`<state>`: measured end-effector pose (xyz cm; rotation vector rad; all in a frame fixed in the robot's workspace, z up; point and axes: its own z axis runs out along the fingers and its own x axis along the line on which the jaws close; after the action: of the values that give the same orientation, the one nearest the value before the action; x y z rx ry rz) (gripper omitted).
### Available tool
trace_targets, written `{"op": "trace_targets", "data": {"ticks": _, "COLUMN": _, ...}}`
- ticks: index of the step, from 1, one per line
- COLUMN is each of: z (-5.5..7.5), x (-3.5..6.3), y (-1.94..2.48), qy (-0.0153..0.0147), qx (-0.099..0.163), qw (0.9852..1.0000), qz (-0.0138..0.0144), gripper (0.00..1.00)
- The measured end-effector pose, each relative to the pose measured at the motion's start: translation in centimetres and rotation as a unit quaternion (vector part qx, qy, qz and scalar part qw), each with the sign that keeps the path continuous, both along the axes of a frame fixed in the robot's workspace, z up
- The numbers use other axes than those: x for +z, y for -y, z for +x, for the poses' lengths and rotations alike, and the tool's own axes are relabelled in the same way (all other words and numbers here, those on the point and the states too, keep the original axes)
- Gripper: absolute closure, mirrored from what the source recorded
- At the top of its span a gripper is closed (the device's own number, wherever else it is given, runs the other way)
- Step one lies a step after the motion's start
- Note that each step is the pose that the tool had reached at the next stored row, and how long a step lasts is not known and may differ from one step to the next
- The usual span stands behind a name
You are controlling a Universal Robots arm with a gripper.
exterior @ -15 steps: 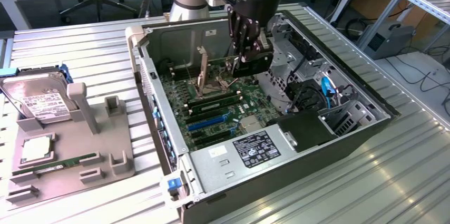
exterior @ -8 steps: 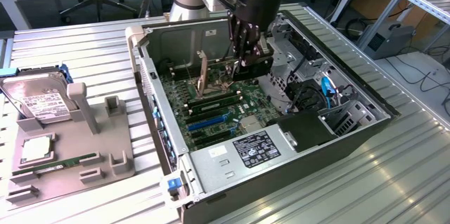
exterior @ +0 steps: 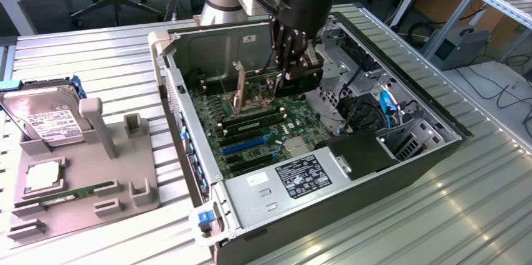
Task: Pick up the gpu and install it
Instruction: 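Insert the gpu into the slot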
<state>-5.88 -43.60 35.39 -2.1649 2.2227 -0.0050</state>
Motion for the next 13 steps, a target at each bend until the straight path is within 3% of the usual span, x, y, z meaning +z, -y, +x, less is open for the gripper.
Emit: {"op": "trace_targets", "data": {"ticks": 13, "z": -0.08, "x": -0.27, "y": 0.27, "qy": 0.0000, "qx": 0.000, "qw": 1.0000, "qz": 0.0000, "gripper": 0.73}}
